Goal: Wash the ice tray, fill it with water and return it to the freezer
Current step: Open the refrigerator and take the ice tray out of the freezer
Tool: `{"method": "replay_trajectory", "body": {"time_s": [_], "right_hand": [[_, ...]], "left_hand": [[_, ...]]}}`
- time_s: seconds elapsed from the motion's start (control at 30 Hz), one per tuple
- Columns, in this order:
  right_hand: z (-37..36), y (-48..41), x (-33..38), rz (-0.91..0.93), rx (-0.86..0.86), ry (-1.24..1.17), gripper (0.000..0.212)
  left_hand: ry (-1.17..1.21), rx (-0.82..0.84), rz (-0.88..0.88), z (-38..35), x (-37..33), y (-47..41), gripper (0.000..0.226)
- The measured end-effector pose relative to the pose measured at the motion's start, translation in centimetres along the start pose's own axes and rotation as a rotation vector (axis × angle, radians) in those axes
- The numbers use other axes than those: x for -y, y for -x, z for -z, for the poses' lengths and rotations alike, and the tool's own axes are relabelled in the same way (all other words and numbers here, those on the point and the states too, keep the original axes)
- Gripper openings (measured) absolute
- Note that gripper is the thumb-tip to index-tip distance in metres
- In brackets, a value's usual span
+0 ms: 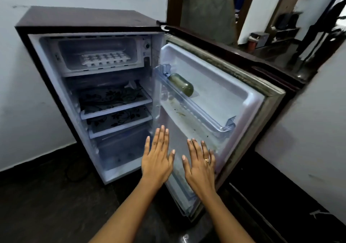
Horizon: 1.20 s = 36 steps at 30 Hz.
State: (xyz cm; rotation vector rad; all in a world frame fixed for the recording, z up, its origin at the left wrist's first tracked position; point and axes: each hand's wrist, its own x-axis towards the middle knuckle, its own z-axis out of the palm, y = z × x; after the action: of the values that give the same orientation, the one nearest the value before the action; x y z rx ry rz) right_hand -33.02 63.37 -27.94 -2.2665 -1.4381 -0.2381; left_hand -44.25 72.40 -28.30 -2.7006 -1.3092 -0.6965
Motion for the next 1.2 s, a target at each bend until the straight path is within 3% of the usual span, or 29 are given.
{"method": "replay_trajectory", "body": {"time_s": [0.3,0.57,0.93,1.2], "right_hand": [[-5.7,-5.8,7.3,0.143,0.107,0.141,0.060],[-10.0,-10.3,14.0,0.198,0.147,0.126,0.062],[-14.0,-19.5,20.3,0.234,0.042,0.067,0.060],[-15.6,-30.0,22.7,0.267,0.028,0.019,0.073]], "left_hand": [[-0.056,0.046,0.160,-0.3,10.0,-1.0,0.063],[-0.075,0.051,0.199,-0.7,17.8,-4.0,0.061],[-0.073,0.049,0.297,-0.7,27.0,-11.4,0.065],[-0.056,0.029,0.328,-1.9,30.5,-19.4,0.066]]}}
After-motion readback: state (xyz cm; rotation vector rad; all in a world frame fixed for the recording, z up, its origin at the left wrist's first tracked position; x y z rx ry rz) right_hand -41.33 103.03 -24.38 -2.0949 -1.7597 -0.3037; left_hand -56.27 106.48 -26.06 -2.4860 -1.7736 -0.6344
